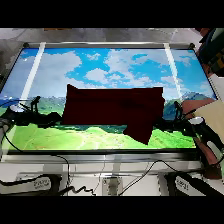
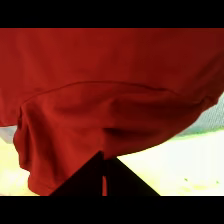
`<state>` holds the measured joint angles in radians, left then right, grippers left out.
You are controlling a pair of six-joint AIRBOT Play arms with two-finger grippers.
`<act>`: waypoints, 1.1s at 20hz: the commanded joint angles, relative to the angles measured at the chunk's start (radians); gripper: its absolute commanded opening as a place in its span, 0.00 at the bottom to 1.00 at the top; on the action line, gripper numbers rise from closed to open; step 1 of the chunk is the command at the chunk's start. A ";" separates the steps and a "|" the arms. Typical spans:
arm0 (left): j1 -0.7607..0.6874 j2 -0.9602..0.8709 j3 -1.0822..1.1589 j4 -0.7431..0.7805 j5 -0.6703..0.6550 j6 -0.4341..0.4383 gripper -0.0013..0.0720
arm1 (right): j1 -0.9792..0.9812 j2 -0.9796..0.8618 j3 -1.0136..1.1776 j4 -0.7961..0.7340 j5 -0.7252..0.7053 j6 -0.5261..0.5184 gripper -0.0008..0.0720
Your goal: Fold the clothes and pants, and hang the long-sleeved shirts on hangers.
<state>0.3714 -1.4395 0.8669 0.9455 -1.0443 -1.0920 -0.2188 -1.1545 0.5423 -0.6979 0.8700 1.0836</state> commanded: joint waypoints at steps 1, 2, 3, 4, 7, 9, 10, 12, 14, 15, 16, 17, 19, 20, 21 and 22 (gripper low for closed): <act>-0.009 -0.041 -0.001 -0.017 0.013 0.026 0.65 | 0.001 0.020 0.001 -0.015 0.002 -0.005 0.02; -0.017 -0.054 0.000 -0.047 0.016 0.038 0.65 | 0.002 0.019 0.001 -0.019 0.002 -0.005 0.02; -0.025 -0.066 0.000 -0.076 0.019 0.038 0.64 | 0.001 0.020 0.001 -0.021 0.002 -0.005 0.02; -0.034 -0.075 0.000 -0.092 0.019 0.038 0.44 | 0.001 0.020 0.001 -0.021 0.002 -0.005 0.02; -0.065 -0.080 0.000 -0.091 0.011 0.039 0.06 | 0.001 0.020 0.002 -0.020 0.011 -0.005 0.02; -0.071 -0.073 0.004 -0.091 -0.015 0.039 0.06 | 0.001 0.028 0.010 -0.024 0.029 -0.005 0.02; -0.069 -0.053 0.004 -0.090 -0.026 0.039 0.06 | 0.001 0.047 0.023 -0.037 0.039 -0.005 0.02; -0.050 0.024 0.004 -0.086 -0.049 0.060 0.06 | 0.000 0.114 0.056 -0.085 0.057 0.000 0.02; -0.019 0.137 0.001 -0.077 -0.113 0.091 0.06 | 0.000 0.212 0.070 -0.190 0.082 0.078 0.02; -0.003 0.193 -0.001 -0.065 -0.145 0.091 0.06 | 0.000 0.267 0.064 -0.252 0.104 0.147 0.02; 0.016 0.256 -0.002 -0.047 -0.170 0.090 0.06 | 0.000 0.319 0.057 -0.288 0.131 0.175 0.02; 0.037 0.316 -0.008 -0.040 -0.181 0.090 0.06 | 0.000 0.379 0.050 -0.311 0.164 0.185 0.02; 0.093 0.454 -0.048 -0.042 -0.188 0.085 0.06 | 0.000 0.498 0.043 -0.351 0.233 0.219 0.02; 0.122 0.520 -0.071 -0.042 -0.200 0.077 0.06 | 0.000 0.555 0.043 -0.370 0.261 0.264 0.02; 0.148 0.588 -0.097 -0.042 -0.196 0.061 0.06 | 0.000 0.610 0.043 -0.381 0.277 0.308 0.02; 0.161 0.642 -0.121 -0.042 -0.156 0.031 0.06 | 0.001 0.658 0.043 -0.378 0.275 0.359 0.02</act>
<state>0.4732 -0.9657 0.7994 0.8974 -1.2182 -1.0180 -0.2176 -0.6449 0.5877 -1.0161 1.0851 1.3102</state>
